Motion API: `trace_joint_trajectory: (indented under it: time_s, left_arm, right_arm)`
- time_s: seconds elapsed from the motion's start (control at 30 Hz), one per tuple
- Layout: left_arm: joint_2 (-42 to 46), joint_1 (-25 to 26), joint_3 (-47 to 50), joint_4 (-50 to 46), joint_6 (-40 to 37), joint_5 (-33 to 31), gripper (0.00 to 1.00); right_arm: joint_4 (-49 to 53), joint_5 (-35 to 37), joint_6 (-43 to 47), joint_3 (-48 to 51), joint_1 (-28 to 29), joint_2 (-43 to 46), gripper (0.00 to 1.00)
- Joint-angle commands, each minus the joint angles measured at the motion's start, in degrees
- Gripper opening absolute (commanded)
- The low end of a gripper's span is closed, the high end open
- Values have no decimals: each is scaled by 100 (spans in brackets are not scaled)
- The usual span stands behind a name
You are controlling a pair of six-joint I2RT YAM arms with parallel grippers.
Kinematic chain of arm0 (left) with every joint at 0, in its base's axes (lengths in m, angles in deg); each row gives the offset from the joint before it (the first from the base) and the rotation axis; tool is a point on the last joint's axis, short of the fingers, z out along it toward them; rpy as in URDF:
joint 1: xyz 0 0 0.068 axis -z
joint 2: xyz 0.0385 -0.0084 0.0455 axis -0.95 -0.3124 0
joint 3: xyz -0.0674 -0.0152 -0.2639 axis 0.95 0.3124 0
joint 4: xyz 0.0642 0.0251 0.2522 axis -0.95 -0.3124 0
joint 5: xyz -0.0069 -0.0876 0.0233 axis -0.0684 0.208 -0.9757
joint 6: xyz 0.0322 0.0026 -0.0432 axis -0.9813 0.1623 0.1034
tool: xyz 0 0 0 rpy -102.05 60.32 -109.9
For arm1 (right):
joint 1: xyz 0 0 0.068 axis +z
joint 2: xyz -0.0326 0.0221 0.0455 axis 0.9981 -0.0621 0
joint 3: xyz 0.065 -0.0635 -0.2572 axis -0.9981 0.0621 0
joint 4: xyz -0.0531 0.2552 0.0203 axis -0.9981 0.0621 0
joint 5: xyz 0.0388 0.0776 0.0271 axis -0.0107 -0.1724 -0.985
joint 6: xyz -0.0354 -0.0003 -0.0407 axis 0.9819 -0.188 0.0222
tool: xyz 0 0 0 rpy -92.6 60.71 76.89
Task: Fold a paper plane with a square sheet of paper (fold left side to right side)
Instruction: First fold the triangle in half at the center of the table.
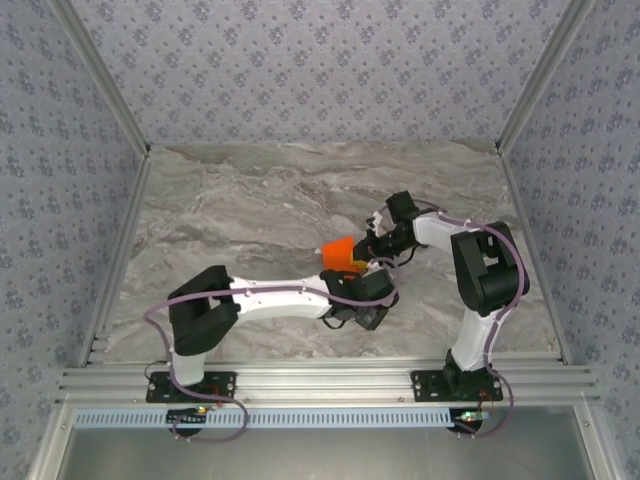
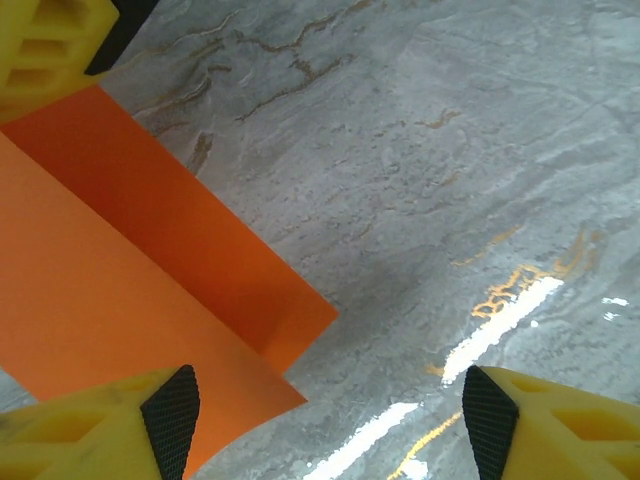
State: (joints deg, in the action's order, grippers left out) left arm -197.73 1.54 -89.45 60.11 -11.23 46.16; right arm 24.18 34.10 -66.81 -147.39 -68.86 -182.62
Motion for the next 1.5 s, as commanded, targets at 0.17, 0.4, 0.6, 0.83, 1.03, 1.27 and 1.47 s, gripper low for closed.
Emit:
trace_joint_trajectory:
  time_s: [0.17,0.4,0.6,0.83,1.03,1.27,1.47]
  left_arm:
    - [-477,219,-658,-1182,346,-1101,70]
    - [-546,246,-750,-1286,412,-1291,53]
    - [-400,268,-593,-1081,351,-1252,33]
    - [-200,269,-347,-797,330,-1229,16]
    - [-108,269,-245,-659,291,-1163,5]
    - [170,182,10,-288,289,-774,0]
    - [630,-177,582,343,237,71,0]
  right_arm:
    - [80,-110,-126,-82,-10,51,10]
    - [67,-115,-140,-91,23,42,10]
    - [127,-2,-80,-95,35,8,10]
    - [211,101,8,-126,33,-56,10]
    - [227,92,28,-170,41,-81,11]
    - [159,71,174,-232,43,102,24]
    - [-180,280,102,-93,-99,756,46]
